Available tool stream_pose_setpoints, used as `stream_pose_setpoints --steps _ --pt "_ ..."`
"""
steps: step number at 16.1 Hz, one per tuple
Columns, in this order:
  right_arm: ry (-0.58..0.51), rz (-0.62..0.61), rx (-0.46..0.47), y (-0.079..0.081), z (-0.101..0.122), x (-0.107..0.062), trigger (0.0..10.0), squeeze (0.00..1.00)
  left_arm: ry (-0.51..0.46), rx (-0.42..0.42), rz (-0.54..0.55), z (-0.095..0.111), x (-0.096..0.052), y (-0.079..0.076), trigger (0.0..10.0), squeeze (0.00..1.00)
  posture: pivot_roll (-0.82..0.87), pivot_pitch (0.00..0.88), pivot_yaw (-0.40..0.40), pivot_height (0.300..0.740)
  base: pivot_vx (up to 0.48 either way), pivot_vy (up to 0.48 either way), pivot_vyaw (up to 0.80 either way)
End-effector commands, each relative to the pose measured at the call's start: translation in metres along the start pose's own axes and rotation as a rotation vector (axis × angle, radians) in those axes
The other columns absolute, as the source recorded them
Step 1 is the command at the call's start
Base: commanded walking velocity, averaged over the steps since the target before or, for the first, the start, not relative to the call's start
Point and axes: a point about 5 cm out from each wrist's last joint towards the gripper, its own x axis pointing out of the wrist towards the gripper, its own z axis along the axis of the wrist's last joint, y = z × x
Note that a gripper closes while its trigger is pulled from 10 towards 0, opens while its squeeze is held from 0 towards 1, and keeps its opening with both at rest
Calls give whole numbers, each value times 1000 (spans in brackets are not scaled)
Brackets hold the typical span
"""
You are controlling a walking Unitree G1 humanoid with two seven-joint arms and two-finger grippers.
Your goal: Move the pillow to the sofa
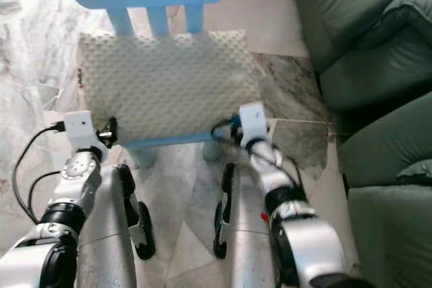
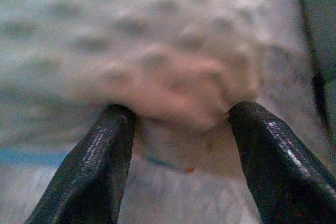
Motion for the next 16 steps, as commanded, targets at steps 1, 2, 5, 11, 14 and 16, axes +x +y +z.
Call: stream_pose_setpoints --steps 1,2,5,11,14,16 --pt "-49 -44 39 -10 8 1 10000 0 65 16 7 -19 -6 5 0 0 17 416 -89 556 0 0 0" --pt "-56 -55 57 -15 9 1 10000 1000 64 18 17 -18 -5 8 0 0 14 413 -89 556 0 0 0" --pt "-29 -49 54 -19 1 -2 10000 1000 53 19 25 -15 -4 9 0 0 37 421 -87 556 0 0 0" --pt "-51 -35 153 -17 6 1 10000 1000 53 40 29 -18 -7 17 0 0 70 423 -77 556 0 0 0" --pt "13 -11 301 -6 -1 2 10000 1000 47 35 25 -16 -8 16 0 0 120 445 -78 556 0 0 0" --pt "51 40 335 9 -8 1 10000 431 43 37 25 -18 -12 19 0 0 149 440 -77 556 0 0 0"
